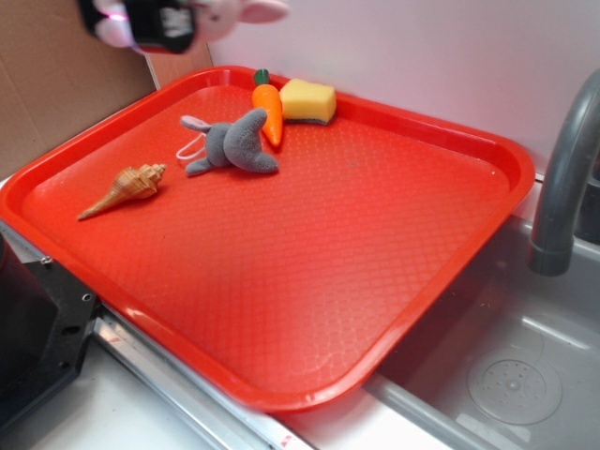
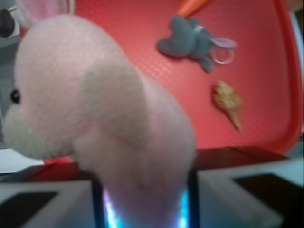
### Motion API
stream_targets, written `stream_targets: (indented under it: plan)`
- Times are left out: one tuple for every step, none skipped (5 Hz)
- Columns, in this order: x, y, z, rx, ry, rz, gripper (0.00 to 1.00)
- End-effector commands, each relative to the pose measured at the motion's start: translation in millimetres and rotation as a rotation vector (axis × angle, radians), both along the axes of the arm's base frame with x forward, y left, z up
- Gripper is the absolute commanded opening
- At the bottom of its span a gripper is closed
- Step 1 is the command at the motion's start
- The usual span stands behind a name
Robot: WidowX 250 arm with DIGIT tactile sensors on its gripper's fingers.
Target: Grab the pink bunny.
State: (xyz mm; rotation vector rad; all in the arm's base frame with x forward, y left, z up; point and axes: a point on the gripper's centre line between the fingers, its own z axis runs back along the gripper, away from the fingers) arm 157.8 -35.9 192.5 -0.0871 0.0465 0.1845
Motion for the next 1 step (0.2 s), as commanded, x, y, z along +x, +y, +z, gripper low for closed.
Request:
stream_targets:
  plan:
    - [-4.3, 31.9, 8.2, 0.011, -0.092, 0.041, 0.00]
